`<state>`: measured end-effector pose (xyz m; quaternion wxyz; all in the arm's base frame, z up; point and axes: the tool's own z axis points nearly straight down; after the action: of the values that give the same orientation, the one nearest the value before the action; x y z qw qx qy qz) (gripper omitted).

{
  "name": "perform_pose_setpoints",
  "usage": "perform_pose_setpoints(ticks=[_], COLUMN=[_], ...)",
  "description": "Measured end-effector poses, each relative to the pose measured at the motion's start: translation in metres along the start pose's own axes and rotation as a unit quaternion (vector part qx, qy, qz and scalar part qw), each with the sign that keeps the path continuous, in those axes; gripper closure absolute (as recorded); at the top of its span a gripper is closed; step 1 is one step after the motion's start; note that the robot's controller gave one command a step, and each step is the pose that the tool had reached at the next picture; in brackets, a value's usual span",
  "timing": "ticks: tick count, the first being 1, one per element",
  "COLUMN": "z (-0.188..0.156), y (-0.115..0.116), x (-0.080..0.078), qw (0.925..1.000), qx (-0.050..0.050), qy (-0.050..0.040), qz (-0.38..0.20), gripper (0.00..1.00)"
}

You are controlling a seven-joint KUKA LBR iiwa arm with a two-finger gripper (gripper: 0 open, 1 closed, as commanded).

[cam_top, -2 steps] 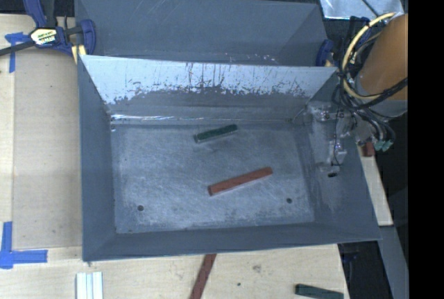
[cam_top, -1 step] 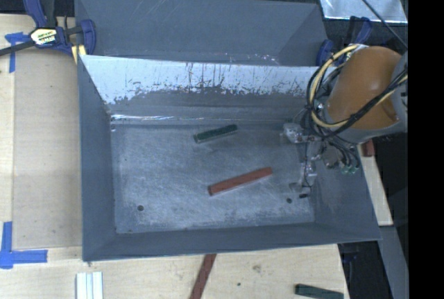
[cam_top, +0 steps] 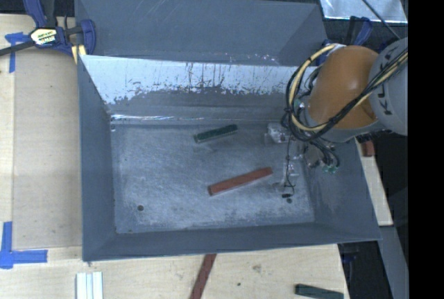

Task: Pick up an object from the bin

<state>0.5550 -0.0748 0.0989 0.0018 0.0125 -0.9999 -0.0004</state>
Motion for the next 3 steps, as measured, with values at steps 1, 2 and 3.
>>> perform_pose_setpoints(ticks=[1, 2, 3], z=[0.0282, 0.0284, 0.0285], y=[0.0103, 0.0103, 0.0104], x=[-0.0271, -0.027, -0.0269], qw=[0.9964, 0.9964, 0.9964], qx=[0.001, 0.001, 0.001], qy=[-0.005, -0.0048, -0.0048], qz=[-0.084, -0.085, -0.085], gripper=[1.0, 0.0, 0.0])
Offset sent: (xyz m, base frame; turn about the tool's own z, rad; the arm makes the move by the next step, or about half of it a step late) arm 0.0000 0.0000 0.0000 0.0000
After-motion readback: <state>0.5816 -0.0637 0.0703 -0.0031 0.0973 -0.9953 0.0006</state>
